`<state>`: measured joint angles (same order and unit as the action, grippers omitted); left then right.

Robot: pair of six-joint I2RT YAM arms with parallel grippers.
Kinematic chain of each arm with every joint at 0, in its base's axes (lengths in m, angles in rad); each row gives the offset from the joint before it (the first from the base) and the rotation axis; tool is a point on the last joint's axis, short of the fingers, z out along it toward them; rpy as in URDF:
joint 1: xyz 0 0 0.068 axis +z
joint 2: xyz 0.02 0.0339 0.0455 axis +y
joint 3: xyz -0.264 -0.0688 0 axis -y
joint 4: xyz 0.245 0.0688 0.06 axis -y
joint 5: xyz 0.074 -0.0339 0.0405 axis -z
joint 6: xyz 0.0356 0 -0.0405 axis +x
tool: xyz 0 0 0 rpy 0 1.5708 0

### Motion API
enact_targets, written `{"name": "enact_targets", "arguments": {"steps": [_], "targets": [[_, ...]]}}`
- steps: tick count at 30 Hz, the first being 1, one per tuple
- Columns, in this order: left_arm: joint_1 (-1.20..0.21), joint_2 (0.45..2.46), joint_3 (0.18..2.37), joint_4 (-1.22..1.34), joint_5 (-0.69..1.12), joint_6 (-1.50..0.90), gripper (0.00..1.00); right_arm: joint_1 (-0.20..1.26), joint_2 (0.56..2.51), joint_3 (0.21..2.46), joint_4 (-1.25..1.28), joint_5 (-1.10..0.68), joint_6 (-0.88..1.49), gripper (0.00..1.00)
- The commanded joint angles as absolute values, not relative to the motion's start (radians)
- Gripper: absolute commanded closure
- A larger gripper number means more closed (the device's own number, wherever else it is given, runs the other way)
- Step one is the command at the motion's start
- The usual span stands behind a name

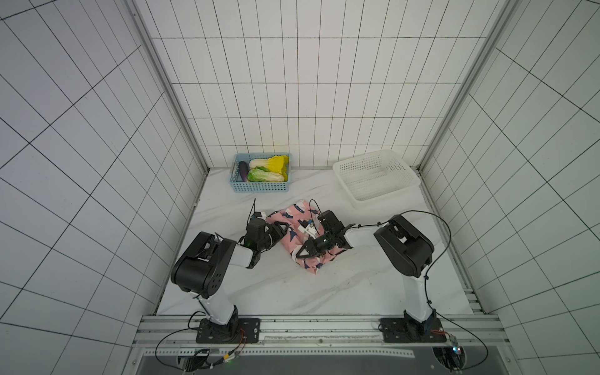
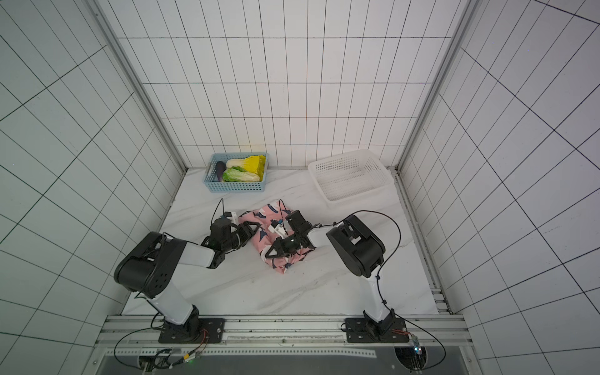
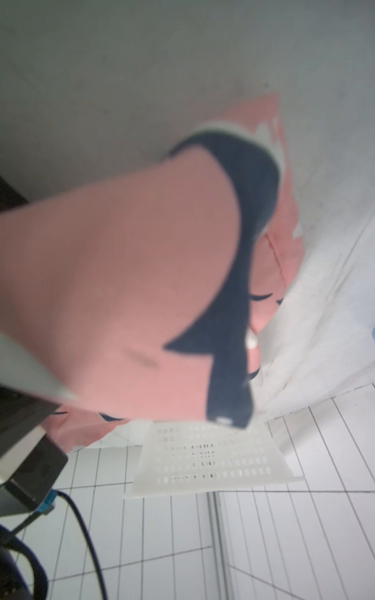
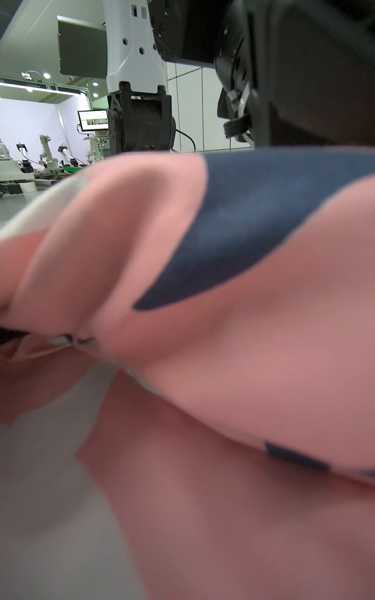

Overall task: Roll up the shorts
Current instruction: Roll the shorts at the center of the board.

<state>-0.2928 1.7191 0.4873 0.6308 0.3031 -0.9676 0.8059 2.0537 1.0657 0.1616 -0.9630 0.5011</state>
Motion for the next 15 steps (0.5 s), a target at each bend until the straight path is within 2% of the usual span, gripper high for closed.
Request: {"name": "enact_targets", "arguments": {"steps": [1, 2, 4, 5, 7, 8, 12, 15], "targets": [[-0.292, 1.774, 0.514, 0.615, 0.321, -0.985, 0.67, 0.799, 2.077, 1.023, 0.140, -0.977, 0.505, 0.99], [-0.291, 1.778, 0.513, 0.623, 0.326, -0.990, 0.74, 0.796, 2.072, 1.019, 0.136, -0.968, 0.503, 0.94], [-0.291, 1.772, 0.514, 0.622, 0.325, -0.995, 0.95, 0.789, 2.057, 1.010, 0.109, -0.939, 0.487, 0.87], [-0.291, 1.764, 0.517, 0.604, 0.321, -0.994, 0.98, 0.786, 2.048, 1.005, 0.093, -0.925, 0.476, 0.81], [-0.290, 1.734, 0.524, 0.554, 0.307, -0.983, 1.00, 0.784, 2.017, 0.997, 0.014, -0.855, 0.424, 0.64], [-0.290, 1.718, 0.526, 0.521, 0.294, -0.978, 1.00, 0.785, 2.002, 0.992, -0.018, -0.826, 0.399, 0.61], [-0.290, 1.633, 0.528, 0.411, 0.247, -0.954, 1.00, 0.785, 1.919, 0.943, -0.134, -0.705, 0.313, 0.50], [-0.291, 1.574, 0.522, 0.341, 0.212, -0.942, 1.00, 0.793, 1.854, 0.914, -0.225, -0.577, 0.261, 0.49]]}}
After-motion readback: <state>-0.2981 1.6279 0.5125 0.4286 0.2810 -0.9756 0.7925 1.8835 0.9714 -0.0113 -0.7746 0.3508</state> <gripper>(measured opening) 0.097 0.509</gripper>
